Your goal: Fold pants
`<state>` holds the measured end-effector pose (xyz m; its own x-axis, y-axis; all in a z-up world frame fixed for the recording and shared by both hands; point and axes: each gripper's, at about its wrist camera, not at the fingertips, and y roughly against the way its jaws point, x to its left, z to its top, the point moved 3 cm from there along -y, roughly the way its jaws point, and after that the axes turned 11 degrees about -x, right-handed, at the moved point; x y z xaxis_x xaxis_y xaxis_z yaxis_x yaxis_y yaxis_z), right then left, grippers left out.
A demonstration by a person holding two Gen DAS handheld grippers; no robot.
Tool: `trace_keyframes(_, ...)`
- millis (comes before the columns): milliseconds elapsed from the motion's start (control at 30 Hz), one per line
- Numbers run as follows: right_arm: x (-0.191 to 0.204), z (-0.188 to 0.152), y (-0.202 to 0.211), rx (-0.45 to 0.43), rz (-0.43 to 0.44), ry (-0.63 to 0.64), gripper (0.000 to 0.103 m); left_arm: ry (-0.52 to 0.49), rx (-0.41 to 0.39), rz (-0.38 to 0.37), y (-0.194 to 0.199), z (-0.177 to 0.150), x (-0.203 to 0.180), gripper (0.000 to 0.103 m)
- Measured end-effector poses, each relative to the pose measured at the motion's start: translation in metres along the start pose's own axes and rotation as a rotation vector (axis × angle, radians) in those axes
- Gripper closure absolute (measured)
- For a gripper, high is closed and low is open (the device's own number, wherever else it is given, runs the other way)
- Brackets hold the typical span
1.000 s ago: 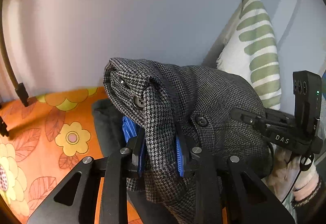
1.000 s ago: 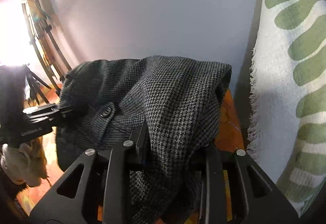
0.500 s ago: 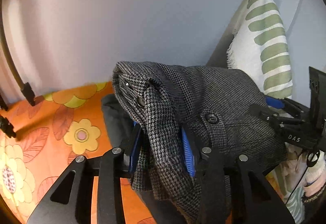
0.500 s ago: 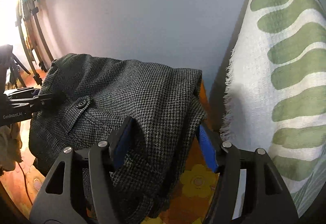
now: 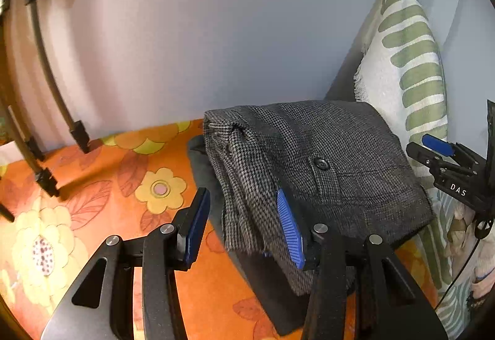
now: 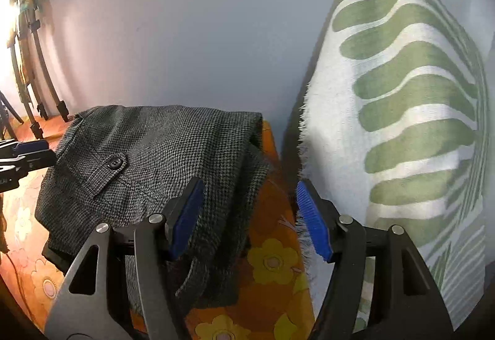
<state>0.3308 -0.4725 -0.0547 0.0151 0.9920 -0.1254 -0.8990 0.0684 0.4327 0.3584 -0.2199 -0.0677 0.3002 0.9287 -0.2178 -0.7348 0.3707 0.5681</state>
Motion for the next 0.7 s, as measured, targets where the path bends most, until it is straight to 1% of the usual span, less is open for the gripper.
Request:
trace_keyframes(233, 0.004, 0.005, 0.041, -0.035, 0.000, -0.026, 0.037, -0.012, -0.018, -0.001, 0.038, -0.002, -0.005, 0.059)
trace_keyframes(267, 0.006, 0.006, 0.048, -0.041, 0.006, -0.031, 0.037, -0.010, -0.021, -0.004, 0.046, -0.002, -0.007, 0.058)
trace_keyframes(300, 0.008, 0.006, 0.050, -0.046, 0.010, -0.035, 0.036, -0.010, -0.025, -0.006, 0.052, -0.003, -0.008, 0.053)
trace_keyframes(367, 0.012, 0.006, 0.064, -0.064, 0.007, -0.041, 0.032, -0.017, -0.035, -0.010, 0.065, -0.004, -0.011, 0.048)
trace_keyframes(467, 0.020, 0.006, 0.082, -0.084, 0.008, -0.045, 0.030, -0.035, -0.051, -0.016, 0.089, -0.007, -0.017, 0.048)
trace_keyframes(567, 0.029, 0.006, 0.108, -0.110, 0.006, -0.055, 0.025, -0.048, -0.071, -0.021, 0.113, -0.010, -0.020, 0.047)
trace_keyframes(667, 0.042, 0.008, 0.143, -0.152, -0.001, -0.059, 0.018, -0.058, -0.099, -0.030, 0.141, -0.014, -0.023, 0.039)
trace_keyframes(700, 0.045, 0.008, 0.150, -0.163, -0.003, -0.059, 0.014, -0.060, -0.106, -0.031, 0.149, -0.015, -0.024, 0.039)
